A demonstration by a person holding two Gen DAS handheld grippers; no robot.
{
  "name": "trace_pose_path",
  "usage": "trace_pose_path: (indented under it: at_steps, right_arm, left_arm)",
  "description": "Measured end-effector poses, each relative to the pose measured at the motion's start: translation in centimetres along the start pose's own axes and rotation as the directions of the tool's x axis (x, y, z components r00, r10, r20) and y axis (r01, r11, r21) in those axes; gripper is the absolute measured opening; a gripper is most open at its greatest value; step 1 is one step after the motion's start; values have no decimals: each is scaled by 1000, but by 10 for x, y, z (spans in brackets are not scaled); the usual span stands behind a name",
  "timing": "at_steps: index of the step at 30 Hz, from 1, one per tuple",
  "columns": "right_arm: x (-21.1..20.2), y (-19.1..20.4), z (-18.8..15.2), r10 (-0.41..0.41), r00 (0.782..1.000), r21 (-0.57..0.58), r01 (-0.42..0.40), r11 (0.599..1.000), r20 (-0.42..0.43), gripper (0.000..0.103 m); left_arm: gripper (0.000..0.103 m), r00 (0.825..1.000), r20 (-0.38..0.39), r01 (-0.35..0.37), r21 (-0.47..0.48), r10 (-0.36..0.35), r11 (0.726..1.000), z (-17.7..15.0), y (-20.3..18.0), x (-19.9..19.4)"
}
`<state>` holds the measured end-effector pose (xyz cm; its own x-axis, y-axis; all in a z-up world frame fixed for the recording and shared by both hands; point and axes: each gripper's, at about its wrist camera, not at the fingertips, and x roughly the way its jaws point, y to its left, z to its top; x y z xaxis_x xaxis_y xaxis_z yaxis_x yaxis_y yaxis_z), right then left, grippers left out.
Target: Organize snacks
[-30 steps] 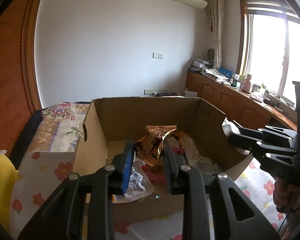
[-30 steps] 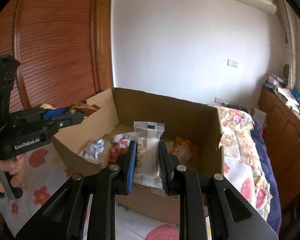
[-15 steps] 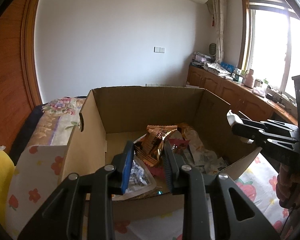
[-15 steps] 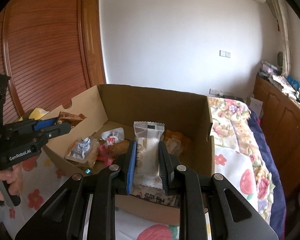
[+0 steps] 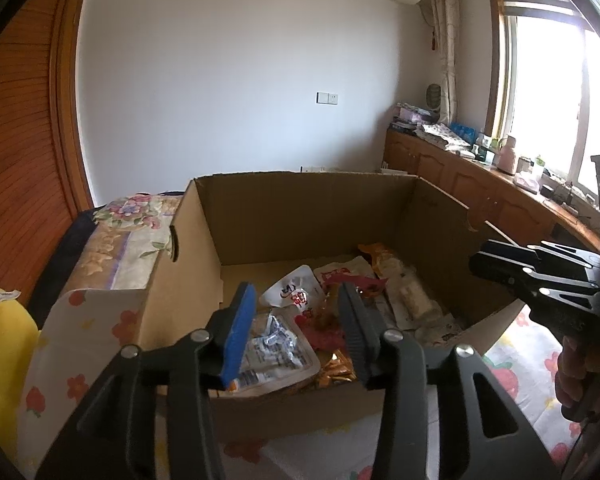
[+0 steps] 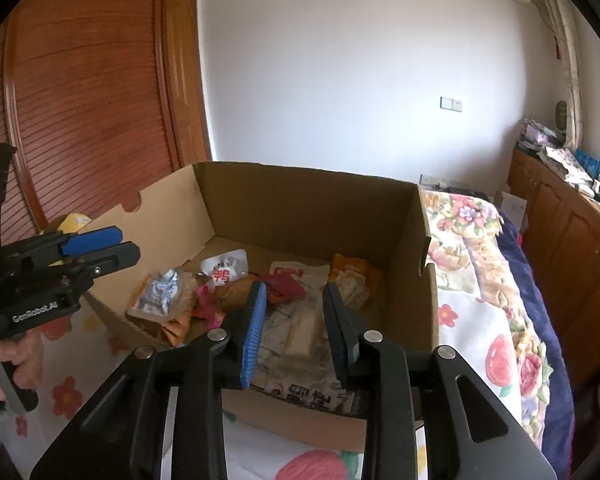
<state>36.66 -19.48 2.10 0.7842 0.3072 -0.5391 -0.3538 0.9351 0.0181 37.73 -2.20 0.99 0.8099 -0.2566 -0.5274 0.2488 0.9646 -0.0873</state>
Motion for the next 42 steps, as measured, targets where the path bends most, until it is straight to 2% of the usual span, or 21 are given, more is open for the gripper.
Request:
trace_pose_path:
  at_steps: [4, 10, 16, 21, 31, 35, 42]
  right_arm:
    - [-21, 4, 3, -4, 1000, -2, 4, 1000, 19, 28]
    - [-74, 19, 1, -31, 999, -2, 32, 999, 40, 28]
    - [-129, 40, -13, -54, 997, 3, 54, 999, 57, 28]
    - [-169, 59, -35, -65, 996, 15, 64, 998, 69, 28]
    - [-213, 83, -78, -68, 995, 32, 66, 997, 66, 29]
    - [-230, 92, -92, -86, 992, 23, 84, 996, 87, 35]
    - [-248, 103, -115, -87, 992, 40, 83, 996, 91, 40]
  left_arm:
    - [43, 1000, 16, -10, 15, 10, 1000, 2, -4, -22]
    - [45, 999, 40, -12, 40, 10, 999, 0, -20, -78]
    - [46, 998, 58, -9, 42, 7, 999, -21, -31, -138]
    - [46, 999, 43, 0, 33, -1, 999, -45, -41, -175]
    - [47, 999, 34, -28, 85, 25, 996, -85, -73, -226]
    - [47, 998, 41, -47, 92, 43, 995, -99, -83, -245]
    - [47, 996, 54, -70, 72, 66, 995, -118, -90, -274]
